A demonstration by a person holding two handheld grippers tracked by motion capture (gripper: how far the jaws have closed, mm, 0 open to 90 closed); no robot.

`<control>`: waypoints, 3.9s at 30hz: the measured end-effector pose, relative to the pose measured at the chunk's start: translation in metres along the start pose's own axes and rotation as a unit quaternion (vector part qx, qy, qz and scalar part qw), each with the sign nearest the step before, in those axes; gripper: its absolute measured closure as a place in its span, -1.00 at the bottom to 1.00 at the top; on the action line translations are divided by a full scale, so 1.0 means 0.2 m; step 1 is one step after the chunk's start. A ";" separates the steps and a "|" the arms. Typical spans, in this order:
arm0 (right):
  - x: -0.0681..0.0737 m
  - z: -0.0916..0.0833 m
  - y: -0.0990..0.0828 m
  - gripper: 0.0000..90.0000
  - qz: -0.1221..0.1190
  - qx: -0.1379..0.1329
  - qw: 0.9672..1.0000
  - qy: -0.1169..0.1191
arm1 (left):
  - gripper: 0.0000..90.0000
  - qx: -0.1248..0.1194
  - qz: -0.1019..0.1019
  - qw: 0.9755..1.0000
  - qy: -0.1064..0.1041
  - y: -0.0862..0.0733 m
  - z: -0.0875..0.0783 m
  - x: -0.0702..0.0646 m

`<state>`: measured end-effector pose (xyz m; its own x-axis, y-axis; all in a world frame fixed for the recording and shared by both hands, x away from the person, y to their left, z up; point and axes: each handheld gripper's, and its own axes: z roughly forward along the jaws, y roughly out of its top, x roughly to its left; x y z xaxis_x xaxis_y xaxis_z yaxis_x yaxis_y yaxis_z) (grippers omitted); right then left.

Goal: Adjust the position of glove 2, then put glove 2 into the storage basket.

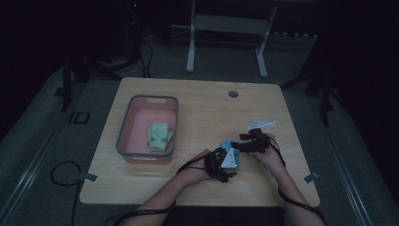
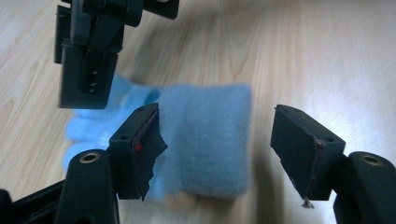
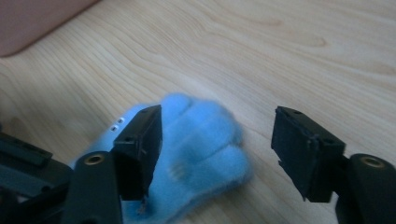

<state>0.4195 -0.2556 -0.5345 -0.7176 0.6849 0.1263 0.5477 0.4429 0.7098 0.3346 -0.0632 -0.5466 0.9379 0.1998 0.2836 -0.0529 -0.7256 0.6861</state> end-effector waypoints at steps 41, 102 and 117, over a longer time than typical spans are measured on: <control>0.10 0.10 0.00 0.70 0.005 0.030 0.997 0.064 | 0.67 0.037 -0.032 0.999 -0.021 -0.03 -0.01 0.06; 0.52 0.06 0.82 0.76 -0.050 -0.068 0.992 0.096 | 0.68 0.088 -0.006 0.991 0.102 -0.02 -0.82 0.38; 0.73 0.33 0.96 0.77 -0.063 -0.054 0.988 0.131 | 0.68 0.125 -0.036 0.985 0.116 -0.30 -0.99 0.41</control>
<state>0.4480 -0.0317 -0.4258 -0.8714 0.4493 0.1969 0.4079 0.4406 0.7997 0.3466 0.1268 -0.4309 0.8314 0.3801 0.4053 0.1235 -0.8376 0.5321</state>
